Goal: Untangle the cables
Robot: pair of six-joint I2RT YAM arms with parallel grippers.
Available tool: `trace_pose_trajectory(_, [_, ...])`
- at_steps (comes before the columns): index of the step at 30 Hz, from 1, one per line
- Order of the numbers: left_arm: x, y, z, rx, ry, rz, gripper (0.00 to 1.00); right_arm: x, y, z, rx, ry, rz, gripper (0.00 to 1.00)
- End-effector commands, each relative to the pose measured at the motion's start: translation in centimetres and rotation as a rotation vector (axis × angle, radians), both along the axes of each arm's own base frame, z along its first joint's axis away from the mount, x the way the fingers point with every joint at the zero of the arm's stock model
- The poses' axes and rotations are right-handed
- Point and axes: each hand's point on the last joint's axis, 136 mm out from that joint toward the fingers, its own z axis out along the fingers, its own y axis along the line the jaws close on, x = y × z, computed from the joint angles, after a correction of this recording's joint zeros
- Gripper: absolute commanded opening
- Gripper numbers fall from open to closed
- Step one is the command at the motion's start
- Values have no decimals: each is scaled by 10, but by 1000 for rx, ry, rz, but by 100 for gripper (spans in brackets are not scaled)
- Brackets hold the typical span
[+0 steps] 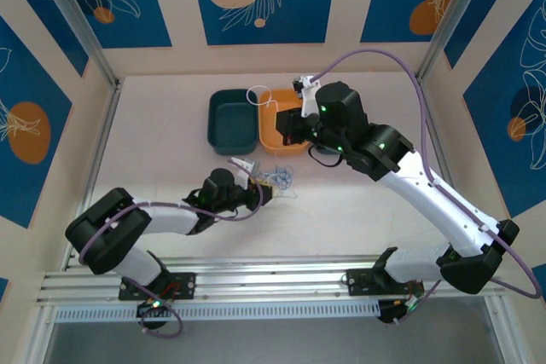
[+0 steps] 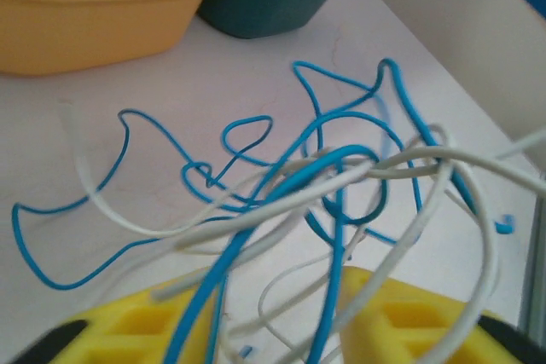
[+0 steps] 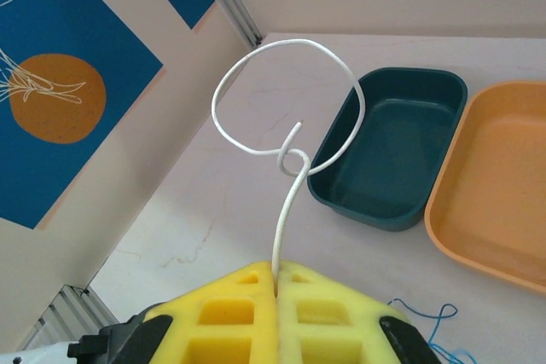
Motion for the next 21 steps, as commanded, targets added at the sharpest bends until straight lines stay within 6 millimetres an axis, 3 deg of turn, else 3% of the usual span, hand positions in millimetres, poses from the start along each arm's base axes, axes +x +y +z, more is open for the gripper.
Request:
trace_pose_trajectory(1, [9, -1, 4, -7, -23, 44, 21, -8, -9, 39, 52, -86, 6, 0])
trace_pose_trajectory(10, [17, 20, -19, 67, 40, 170, 0, -13, -25, 65, 37, -166, -22, 0])
trace_pose_trajectory(21, [15, 33, -36, 126, 88, 217, 0, -21, -44, 97, 29, -242, -44, 1])
